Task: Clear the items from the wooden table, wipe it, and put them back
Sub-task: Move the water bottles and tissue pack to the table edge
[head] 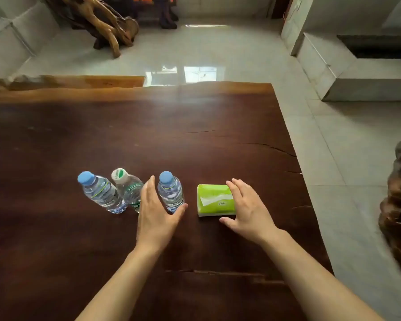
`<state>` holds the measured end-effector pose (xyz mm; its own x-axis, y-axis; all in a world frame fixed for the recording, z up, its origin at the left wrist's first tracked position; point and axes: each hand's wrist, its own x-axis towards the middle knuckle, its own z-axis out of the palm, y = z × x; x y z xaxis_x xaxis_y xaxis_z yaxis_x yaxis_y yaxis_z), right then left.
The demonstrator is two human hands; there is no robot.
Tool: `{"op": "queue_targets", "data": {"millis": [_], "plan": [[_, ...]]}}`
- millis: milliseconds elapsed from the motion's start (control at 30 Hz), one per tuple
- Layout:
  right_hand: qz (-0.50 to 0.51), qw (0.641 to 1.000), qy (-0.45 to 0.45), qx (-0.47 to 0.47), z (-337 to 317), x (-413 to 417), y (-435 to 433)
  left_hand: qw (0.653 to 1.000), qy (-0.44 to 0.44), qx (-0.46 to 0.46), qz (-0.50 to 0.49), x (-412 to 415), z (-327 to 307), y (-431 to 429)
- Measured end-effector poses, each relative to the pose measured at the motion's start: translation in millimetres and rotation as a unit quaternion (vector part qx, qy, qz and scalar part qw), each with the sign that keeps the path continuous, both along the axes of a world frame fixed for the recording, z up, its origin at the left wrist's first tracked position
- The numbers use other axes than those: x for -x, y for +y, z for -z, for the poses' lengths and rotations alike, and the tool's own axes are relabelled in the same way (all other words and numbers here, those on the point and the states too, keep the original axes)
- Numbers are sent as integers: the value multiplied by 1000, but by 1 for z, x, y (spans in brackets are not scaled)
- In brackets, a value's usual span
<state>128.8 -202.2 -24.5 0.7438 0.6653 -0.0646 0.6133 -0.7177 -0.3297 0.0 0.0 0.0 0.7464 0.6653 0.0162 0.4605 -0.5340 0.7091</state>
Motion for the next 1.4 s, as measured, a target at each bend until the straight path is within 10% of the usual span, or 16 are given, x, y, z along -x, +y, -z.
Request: {"op": "queue_targets", "data": {"millis": [267, 600, 1000, 1400], "plan": [[-125, 983, 57, 118, 59, -67, 19, 998, -27, 5, -50, -31, 47, 15], [-105, 994, 27, 28, 77, -65, 16, 998, -20, -18, -58, -32, 45, 20], [194, 980, 6, -42, 42, 29, -85, 997, -33, 14, 74, -46, 10, -39], [506, 862, -32, -20, 55, 191, -222, 939, -38, 119, 320, -60, 9, -189]]}}
